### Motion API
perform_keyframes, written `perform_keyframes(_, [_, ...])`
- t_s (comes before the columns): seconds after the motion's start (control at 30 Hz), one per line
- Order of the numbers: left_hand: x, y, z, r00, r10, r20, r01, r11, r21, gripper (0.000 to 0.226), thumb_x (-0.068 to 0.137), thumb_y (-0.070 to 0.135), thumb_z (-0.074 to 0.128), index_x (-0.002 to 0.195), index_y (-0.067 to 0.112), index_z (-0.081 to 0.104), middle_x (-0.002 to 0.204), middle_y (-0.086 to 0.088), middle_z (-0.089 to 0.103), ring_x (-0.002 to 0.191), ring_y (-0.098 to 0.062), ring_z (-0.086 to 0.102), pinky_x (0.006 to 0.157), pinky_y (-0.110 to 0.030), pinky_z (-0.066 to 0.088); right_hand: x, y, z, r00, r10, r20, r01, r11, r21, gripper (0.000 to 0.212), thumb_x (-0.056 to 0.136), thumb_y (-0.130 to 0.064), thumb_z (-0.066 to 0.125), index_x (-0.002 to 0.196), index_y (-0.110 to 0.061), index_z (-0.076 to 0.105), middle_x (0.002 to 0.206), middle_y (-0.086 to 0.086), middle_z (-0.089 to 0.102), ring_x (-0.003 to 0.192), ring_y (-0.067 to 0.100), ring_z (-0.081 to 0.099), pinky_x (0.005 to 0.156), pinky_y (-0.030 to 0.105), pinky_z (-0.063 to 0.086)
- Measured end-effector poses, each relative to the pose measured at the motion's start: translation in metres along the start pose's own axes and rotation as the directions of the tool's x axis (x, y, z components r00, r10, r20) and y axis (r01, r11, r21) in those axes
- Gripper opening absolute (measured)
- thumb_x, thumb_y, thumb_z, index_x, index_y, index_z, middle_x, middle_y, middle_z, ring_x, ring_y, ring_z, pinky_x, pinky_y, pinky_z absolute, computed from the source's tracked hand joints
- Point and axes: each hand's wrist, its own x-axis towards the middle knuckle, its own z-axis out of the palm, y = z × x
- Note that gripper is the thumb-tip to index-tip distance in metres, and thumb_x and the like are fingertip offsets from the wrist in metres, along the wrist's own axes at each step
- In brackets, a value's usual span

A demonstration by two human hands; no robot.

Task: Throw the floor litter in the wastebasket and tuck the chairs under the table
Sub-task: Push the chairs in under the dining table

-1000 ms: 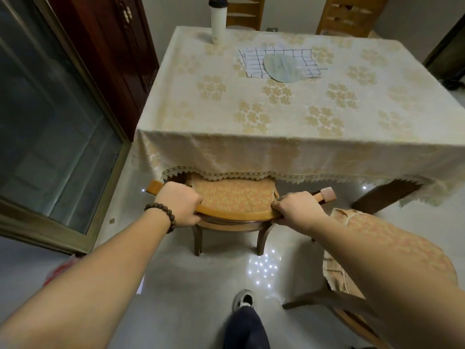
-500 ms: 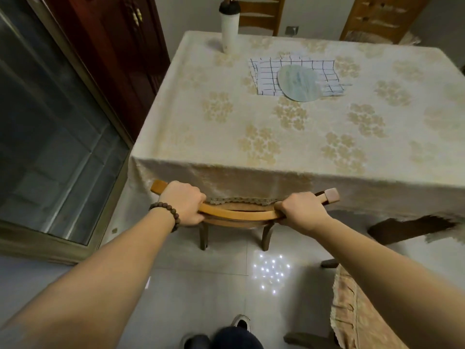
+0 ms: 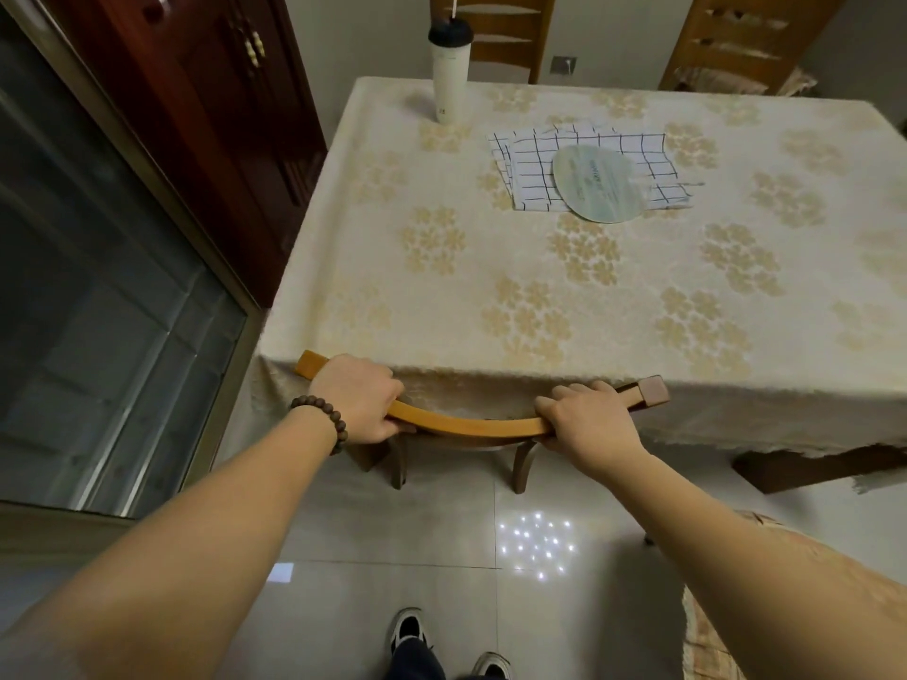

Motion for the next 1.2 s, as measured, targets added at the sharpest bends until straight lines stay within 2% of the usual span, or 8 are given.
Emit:
perform_keyframes(0.1, [-0.002,0.003,0.001,1.000,-0.013,0.000,0.013,1.000,-0.027,0.047,0.077,0.071,0.040,0.080,0.028,0.058,0.072,0.007,0.049,0.068,-0.016,0.054,0.056,-0.030,0.040,-0.004,-0.003,0.002,0.998,0.046,0.031,-0.046,0.999,-0.011,0.031,0.088,-0.048,0.051,0.108,-0.025,0.052,0.106,0.001,0.058,0.108,0.027,0.052,0.099,0.048,0.030])
perform_keyframes(0.17, [-0.002,0.005,0.002,0.999,-0.048,-0.013,0.047,0.998,-0.047,0.048,0.076,0.071,0.041,0.085,0.028,0.059,0.077,0.007,0.052,0.074,-0.016,0.054,0.062,-0.032,0.044,-0.010,-0.007,0.004,0.996,0.084,0.009,-0.084,0.996,-0.002,0.063,0.082,-0.070,0.043,0.126,-0.026,0.047,0.127,0.005,0.052,0.128,0.030,0.040,0.111,0.061,0.007])
perform_keyframes(0.23, [-0.003,0.006,0.005,0.997,-0.065,-0.031,0.062,0.996,-0.070,0.055,0.075,0.072,0.042,0.106,0.029,0.057,0.099,0.006,0.058,0.094,-0.017,0.054,0.077,-0.035,0.044,-0.017,-0.012,0.003,0.991,0.124,-0.051,-0.123,0.992,0.030,0.085,0.077,-0.085,0.022,0.135,-0.027,0.045,0.137,0.007,0.048,0.136,0.030,0.034,0.110,0.066,-0.007])
perform_keyframes(0.3, [-0.006,0.009,0.008,0.995,-0.078,-0.056,0.072,0.992,-0.099,0.076,0.073,0.078,0.037,0.132,0.030,0.041,0.129,0.004,0.051,0.118,-0.019,0.044,0.095,-0.039,0.036,-0.021,-0.013,0.002,0.968,0.214,-0.131,-0.200,0.973,0.114,0.085,0.081,-0.083,0.014,0.136,-0.027,0.046,0.140,0.010,0.048,0.140,0.030,0.030,0.111,0.066,-0.007])
perform_keyframes(0.4, [-0.010,0.016,0.004,0.991,-0.125,-0.046,0.114,0.976,-0.184,0.104,0.062,0.092,0.008,0.145,0.031,0.022,0.147,0.004,0.035,0.134,-0.020,0.030,0.108,-0.045,0.024,-0.020,-0.014,0.005,0.919,0.364,-0.150,-0.334,0.922,0.197,0.077,0.087,-0.077,0.011,0.142,-0.031,0.038,0.151,0.012,0.036,0.146,0.028,0.011,0.113,0.060,-0.011])
perform_keyframes(0.5, [-0.009,0.021,0.004,0.988,-0.151,-0.037,0.141,0.969,-0.204,0.109,0.059,0.092,-0.005,0.146,0.031,0.020,0.150,0.003,0.032,0.137,-0.020,0.028,0.108,-0.045,0.023,-0.017,-0.012,0.012,0.917,0.374,-0.138,-0.350,0.921,0.174,0.071,0.088,-0.076,0.015,0.140,-0.035,0.040,0.153,0.008,0.032,0.147,0.029,0.008,0.113,0.059,-0.013])
perform_keyframes(0.77, [-0.005,0.038,0.012,0.976,-0.195,-0.093,0.172,0.964,-0.204,0.108,0.062,0.094,-0.001,0.146,0.031,0.023,0.151,0.001,0.031,0.140,-0.022,0.022,0.110,-0.048,0.018,-0.022,0.005,0.020,0.917,0.358,-0.175,-0.328,0.928,0.179,0.068,0.088,-0.076,0.018,0.142,-0.039,0.036,0.155,0.002,0.029,0.145,0.028,0.019,0.114,0.058,-0.007])
perform_keyframes(1.2, [-0.001,0.016,0.006,0.992,-0.125,0.016,0.125,0.956,-0.267,0.109,0.055,0.097,0.000,0.147,0.038,0.004,0.157,0.004,0.012,0.143,-0.020,0.007,0.112,-0.048,0.015,-0.013,-0.002,0.014,0.929,0.366,-0.055,-0.353,0.920,0.173,0.082,0.079,-0.082,-0.004,0.148,-0.042,0.010,0.161,0.002,0.001,0.146,0.025,-0.012,0.106,0.053,-0.028])
